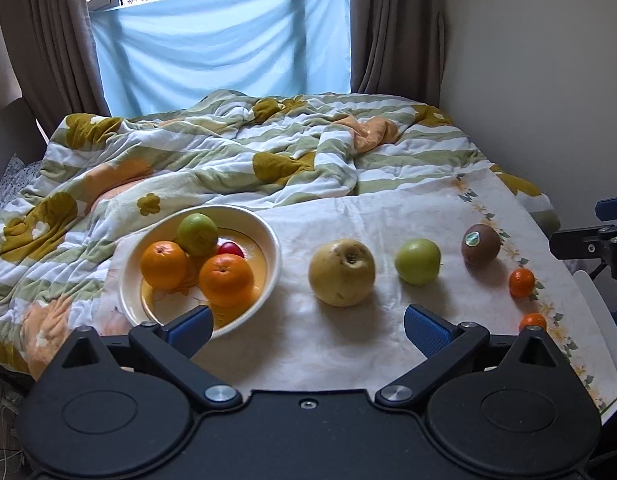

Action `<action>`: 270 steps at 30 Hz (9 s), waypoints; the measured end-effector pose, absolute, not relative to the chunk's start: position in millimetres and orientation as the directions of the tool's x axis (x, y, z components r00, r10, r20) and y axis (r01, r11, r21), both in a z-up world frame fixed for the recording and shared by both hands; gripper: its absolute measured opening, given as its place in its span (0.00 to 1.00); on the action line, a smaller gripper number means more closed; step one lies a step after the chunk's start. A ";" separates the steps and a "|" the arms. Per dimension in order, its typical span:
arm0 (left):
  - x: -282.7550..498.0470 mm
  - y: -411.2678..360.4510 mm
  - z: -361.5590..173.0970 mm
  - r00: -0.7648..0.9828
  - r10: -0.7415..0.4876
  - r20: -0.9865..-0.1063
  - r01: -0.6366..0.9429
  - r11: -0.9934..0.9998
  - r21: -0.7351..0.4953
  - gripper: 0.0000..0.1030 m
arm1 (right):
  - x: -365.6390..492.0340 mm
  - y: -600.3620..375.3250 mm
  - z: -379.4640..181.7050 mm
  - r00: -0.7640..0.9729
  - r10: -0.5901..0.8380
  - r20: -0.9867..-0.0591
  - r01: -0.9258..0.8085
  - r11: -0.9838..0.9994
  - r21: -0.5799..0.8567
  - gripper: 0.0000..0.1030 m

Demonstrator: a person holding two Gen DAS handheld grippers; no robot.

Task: Organize fruits
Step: 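Withdraw both tools from the bowl toward the fruit row, then grasp a red tomato with the left tool while the right tool grasps a tangerine, then carry both fruits to the duck bowl while the left tool releases the tomato inside, then lower the tangerine into the duck bowl and open the right tool, then withdraw both tools from the bowl toward the remaining fruit, then grasp the large yellow pear with the left tool while the right tool grasps a small tangerine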

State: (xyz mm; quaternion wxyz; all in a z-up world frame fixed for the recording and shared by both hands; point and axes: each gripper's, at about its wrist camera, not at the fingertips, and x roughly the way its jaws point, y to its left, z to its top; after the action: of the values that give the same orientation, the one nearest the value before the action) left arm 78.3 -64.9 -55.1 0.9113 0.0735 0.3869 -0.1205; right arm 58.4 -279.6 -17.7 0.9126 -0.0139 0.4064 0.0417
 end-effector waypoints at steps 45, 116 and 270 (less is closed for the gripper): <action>73.4 -234.5 -171.7 0.429 -0.366 -0.826 0.566 0.821 -0.070 0.34 | 96.1 -397.9 -142.2 0.504 0.290 -0.814 -0.137 0.957 0.256 0.80; 121.3 18.0 -67.1 0.665 -0.189 -0.723 0.253 0.967 -0.020 0.34 | 120.2 -175.4 -22.8 0.591 0.367 -0.718 -0.297 0.927 0.229 0.51; 218.5 -129.2 -169.8 0.487 -0.208 -0.848 0.576 0.807 0.133 0.75 | 54.9 -320.0 -152.1 0.481 -0.022 -0.876 0.293 0.946 0.137 0.74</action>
State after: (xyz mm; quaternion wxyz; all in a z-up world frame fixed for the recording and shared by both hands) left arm 218.5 -129.2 -169.8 0.8376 0.2048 0.4493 -0.2337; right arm 54.9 -320.0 -152.1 0.8499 0.1353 0.5008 -0.0927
